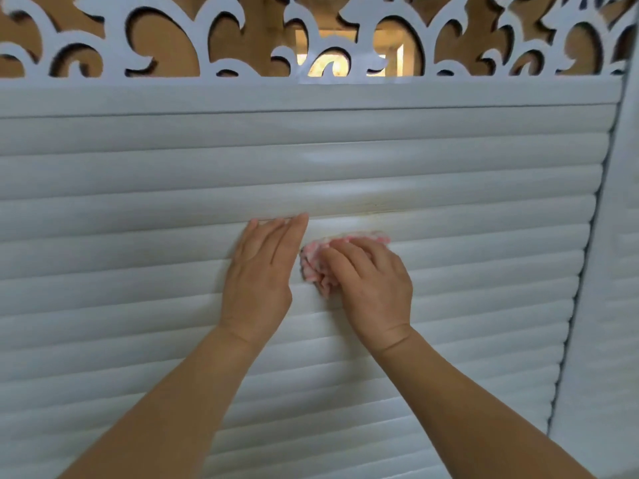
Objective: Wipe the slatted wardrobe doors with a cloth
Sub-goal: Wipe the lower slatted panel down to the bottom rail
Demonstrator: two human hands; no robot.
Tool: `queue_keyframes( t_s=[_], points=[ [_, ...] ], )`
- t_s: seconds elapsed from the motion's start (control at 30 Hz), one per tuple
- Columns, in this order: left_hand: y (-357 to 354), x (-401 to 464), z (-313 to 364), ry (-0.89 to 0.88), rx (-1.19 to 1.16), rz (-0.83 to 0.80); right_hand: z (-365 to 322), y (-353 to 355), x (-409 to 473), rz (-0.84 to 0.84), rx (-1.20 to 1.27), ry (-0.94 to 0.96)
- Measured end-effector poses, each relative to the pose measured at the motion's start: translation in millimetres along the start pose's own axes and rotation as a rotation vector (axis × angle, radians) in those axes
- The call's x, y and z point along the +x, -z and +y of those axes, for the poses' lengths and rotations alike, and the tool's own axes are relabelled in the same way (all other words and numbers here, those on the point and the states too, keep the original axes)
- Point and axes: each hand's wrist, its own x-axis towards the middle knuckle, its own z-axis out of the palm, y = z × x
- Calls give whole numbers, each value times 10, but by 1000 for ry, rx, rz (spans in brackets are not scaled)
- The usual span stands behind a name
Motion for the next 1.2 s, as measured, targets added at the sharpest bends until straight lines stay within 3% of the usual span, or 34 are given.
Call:
queue_keyframes(
  t_s=[0.2, 0.4, 0.63, 0.77, 0.9, 1.03, 1.2],
  points=[
    [-48, 22, 121, 44, 102, 66, 321, 21, 52, -43, 123, -198],
    [-94, -2, 115, 54, 104, 136, 617, -3, 63, 99, 45, -388],
    [-103, 0, 72, 37, 64, 149, 61, -227, 213, 123, 98, -178],
    [-50, -11, 56, 1, 31, 166, 238, -166, 217, 87, 29, -77],
    [-4, 17, 30, 117, -65, 211, 626, -85, 95, 93, -72, -210],
    [35, 39, 0, 119, -122, 215, 418, -149, 89, 120, -56, -432],
    [69, 28, -30, 99, -183, 212, -277, -251, 280, 79, 29, -214]
  ],
)
